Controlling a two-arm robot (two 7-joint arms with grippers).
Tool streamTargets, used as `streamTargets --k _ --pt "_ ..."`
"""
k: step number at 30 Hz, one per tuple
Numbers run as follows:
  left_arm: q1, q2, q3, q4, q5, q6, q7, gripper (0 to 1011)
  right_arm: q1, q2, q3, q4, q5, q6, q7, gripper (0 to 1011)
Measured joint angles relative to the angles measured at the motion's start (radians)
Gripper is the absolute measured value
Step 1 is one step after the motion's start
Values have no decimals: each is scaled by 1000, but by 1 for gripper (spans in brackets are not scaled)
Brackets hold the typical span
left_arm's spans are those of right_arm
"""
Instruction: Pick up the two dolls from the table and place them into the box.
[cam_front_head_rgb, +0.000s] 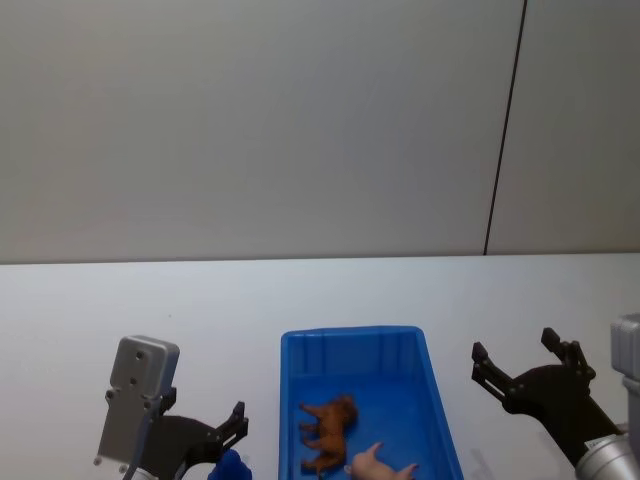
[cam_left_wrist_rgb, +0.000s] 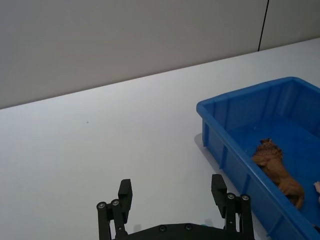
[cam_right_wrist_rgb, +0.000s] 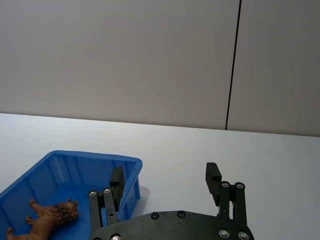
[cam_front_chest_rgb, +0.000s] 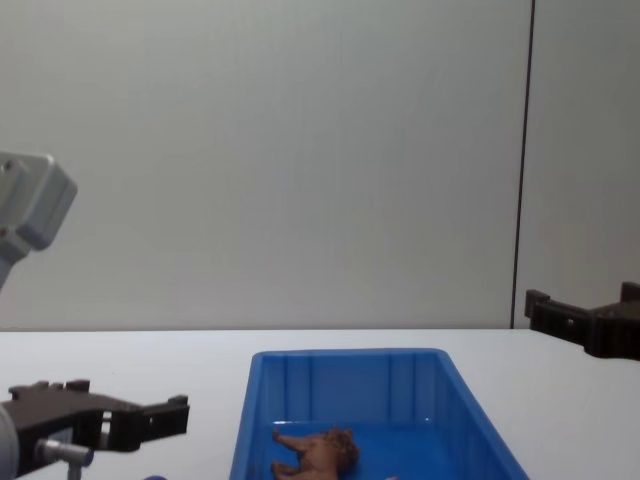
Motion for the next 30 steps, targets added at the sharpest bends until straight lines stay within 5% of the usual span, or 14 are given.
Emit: streamTargets --k 30 --pt "25 -9 -1 43 -27 48 -76 969 0 0 0 0 0 0 0 1001"
